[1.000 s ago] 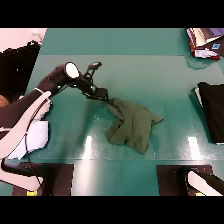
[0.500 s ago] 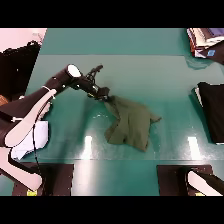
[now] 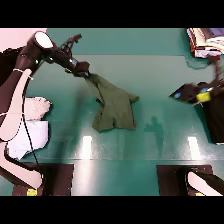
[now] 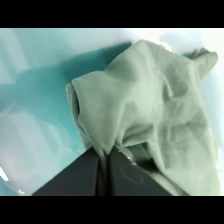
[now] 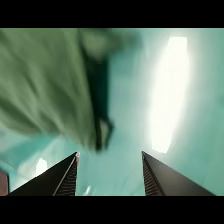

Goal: Fold the shirts.

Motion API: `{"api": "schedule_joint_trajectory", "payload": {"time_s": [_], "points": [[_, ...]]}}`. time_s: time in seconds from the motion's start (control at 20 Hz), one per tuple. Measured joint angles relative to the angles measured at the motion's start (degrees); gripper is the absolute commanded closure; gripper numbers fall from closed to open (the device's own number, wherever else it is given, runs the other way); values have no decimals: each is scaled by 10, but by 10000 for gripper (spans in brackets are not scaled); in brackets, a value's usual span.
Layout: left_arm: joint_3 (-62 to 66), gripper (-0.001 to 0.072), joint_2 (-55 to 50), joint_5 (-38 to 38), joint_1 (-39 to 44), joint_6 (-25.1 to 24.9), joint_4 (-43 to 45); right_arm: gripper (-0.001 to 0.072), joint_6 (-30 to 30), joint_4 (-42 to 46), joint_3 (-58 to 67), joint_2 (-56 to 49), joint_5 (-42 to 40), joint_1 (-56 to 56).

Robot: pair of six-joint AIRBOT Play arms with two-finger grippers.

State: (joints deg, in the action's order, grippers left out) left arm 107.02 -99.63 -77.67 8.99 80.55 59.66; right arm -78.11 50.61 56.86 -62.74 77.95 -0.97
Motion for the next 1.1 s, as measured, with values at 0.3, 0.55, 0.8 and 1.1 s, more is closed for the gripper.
{"api": "schedule_joint_trajectory", "payload": {"time_s": [0.3,0.55,0.8,1.1], "points": [[37,676,0,-7,-6,17,64,255,38,-76,-97,-115,-123,-149],[42,676,0,-8,-7,19,86,284,59,-120,-39,-227,-175,-243],[43,677,1,-11,-7,22,99,691,70,-127,28,-293,-182,-275],[43,675,89,3,-7,44,165,691,87,-114,101,-228,-153,-222]]}}
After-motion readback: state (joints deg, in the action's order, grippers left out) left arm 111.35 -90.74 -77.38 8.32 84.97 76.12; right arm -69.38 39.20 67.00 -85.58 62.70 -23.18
